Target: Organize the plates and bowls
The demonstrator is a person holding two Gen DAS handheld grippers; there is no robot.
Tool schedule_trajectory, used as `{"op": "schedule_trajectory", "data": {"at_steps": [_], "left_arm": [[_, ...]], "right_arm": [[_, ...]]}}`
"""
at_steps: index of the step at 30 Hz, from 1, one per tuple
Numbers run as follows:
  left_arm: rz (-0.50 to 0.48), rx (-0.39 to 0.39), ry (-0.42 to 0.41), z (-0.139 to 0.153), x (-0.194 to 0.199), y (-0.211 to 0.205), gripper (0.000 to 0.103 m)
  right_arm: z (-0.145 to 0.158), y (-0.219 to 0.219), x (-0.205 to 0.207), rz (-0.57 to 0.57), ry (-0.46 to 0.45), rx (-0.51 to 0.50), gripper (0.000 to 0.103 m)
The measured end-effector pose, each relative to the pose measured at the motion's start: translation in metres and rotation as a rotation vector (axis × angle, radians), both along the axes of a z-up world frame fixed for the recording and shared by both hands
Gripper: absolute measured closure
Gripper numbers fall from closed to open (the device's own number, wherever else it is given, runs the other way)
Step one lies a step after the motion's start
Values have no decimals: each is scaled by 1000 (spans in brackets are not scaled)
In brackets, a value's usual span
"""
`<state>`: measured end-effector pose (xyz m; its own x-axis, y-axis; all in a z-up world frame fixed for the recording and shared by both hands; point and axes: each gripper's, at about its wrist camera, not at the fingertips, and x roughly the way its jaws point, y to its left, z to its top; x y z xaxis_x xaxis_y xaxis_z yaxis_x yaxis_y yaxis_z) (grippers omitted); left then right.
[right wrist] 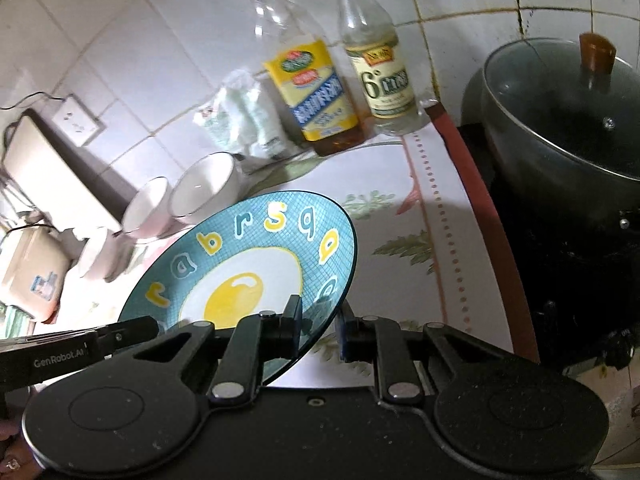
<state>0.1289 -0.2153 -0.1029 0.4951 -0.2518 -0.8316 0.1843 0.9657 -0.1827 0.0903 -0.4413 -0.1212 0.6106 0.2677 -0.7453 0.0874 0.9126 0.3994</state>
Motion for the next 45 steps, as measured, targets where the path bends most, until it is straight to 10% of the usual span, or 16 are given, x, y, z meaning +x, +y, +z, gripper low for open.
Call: {"op": "schedule_trajectory", "data": {"at_steps": [20,45], "left_arm": [[-21,6,-110,80,-92,67,87],[172,-26,46,8,-90,135,87]], "right_arm": [[86,60,-102,70,-100,-27,78],[33,119,-90,180,47,20,77]]}}
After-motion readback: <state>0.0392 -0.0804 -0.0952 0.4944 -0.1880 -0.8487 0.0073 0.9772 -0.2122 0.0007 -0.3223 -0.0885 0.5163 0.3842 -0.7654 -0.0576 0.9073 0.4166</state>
